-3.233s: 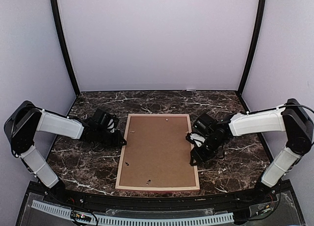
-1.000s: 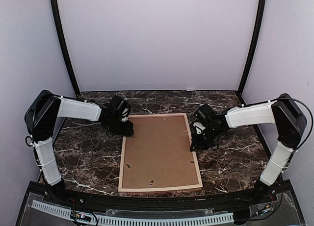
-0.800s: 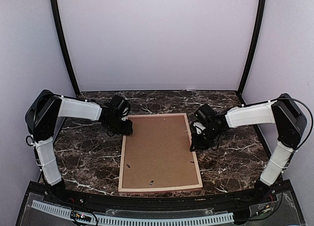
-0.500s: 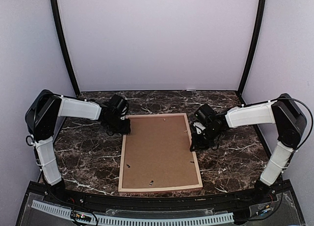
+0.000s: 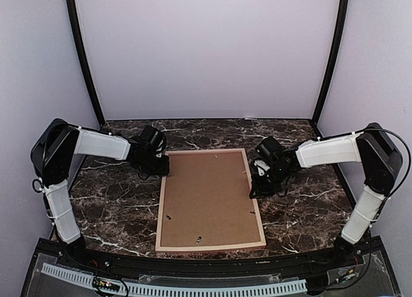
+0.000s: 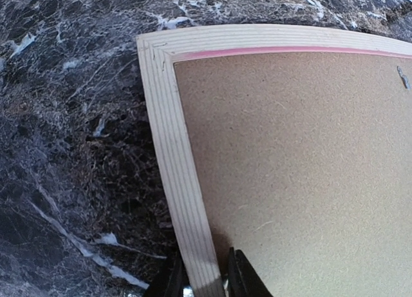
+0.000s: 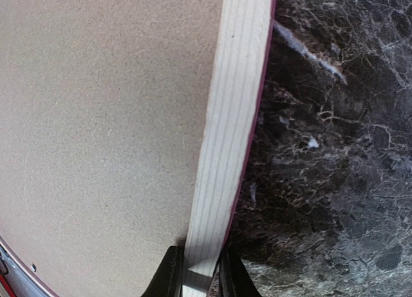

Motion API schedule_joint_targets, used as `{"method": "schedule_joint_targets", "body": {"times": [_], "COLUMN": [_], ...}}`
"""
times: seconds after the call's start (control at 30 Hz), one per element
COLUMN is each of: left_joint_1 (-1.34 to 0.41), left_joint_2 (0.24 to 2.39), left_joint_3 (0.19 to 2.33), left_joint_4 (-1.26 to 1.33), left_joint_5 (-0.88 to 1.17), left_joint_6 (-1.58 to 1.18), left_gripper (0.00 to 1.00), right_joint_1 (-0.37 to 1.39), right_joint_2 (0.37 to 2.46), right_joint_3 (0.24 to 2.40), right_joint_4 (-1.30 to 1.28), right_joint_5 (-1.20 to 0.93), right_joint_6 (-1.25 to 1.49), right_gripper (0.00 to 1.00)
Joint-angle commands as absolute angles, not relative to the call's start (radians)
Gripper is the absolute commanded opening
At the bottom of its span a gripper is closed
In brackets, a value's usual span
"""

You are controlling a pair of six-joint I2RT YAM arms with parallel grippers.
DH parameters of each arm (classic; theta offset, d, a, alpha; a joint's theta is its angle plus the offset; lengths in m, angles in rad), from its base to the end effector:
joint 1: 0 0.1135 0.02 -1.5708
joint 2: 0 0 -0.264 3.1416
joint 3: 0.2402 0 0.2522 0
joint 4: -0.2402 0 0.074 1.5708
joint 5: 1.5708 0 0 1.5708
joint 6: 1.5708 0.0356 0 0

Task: Put the photo into the frame
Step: Press the fastener onto the backboard.

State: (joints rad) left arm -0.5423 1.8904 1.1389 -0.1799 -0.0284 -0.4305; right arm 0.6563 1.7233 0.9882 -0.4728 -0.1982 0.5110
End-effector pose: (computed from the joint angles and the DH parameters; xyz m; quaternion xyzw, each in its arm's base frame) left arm 0.3331 -0.1995 0.1528 0.0486 0.9480 -0.1350 0.2841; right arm 0.2498 0.2012 0.1528 -0.0888 0.9749 0.1802 0.0962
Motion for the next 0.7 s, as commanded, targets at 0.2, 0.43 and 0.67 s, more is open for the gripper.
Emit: {"method": "schedule_joint_targets", "body": {"times": [0.2, 0.43, 0.67], "left_joint_1": [-0.545, -0.545, -0.546], "left_joint_2": [1.826, 1.748, 1.638], "left_joint_3": [1.085, 1.056, 0.959], "left_joint_4": [-0.201, -0.198, -0.168], "left_joint_5": [0.051, 0.040, 0.143], "left_joint_6": [-0.445, -0.444, -0.466], "left_gripper": [0.42, 0.59, 0.65], "right_joint_1": [0.653, 0.653, 0.643], "right_joint_2": [1.763, 1.760, 1.762], "right_joint_3": [0.961, 0.958, 0.959], "right_joint_4": [-0.444, -0.430, -0.397], "right_joint_5": [-0.183, -0.168, -0.144], "right_joint_6": [0.503, 0.549, 0.619], "right_gripper": [0.13, 0.11, 0.08]}}
